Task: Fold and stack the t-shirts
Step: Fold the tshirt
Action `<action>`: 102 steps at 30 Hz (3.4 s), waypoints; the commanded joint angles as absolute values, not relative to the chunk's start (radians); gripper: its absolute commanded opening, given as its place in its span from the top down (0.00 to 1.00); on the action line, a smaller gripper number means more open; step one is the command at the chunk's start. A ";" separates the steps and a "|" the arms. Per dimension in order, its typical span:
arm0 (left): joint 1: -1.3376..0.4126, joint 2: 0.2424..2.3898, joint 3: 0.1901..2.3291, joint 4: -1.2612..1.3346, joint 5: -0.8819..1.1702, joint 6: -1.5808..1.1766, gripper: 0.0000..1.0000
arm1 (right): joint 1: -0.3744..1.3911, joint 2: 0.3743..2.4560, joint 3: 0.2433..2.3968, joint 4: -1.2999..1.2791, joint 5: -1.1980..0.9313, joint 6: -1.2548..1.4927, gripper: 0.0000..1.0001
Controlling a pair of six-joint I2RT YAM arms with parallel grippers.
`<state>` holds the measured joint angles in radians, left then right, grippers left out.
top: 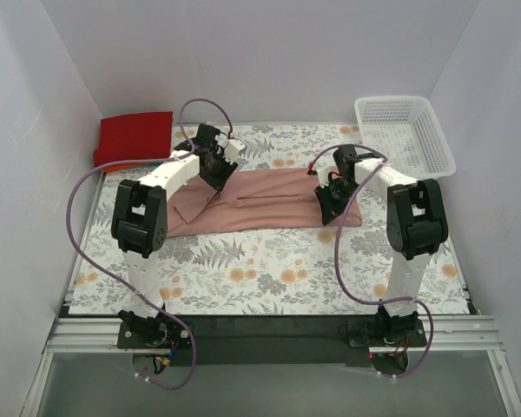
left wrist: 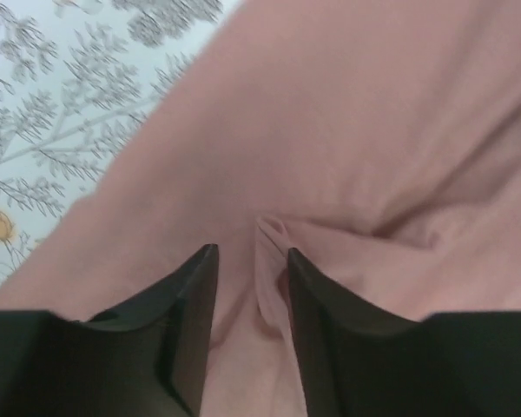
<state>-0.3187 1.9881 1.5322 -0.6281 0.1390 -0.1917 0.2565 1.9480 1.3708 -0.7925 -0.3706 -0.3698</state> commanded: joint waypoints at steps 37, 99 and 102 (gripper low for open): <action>-0.081 1.661 1.077 -0.630 0.324 -0.417 0.48 | 0.253 1.910 1.368 -0.793 -0.407 -0.367 0.81; -0.002 1.887 1.451 -0.373 0.167 -0.454 0.65 | 0.252 1.908 1.362 -0.796 -0.374 -0.385 0.83; 0.029 1.842 1.421 -0.393 0.210 -0.454 0.61 | 0.252 1.905 1.371 -0.796 -0.362 -0.393 0.83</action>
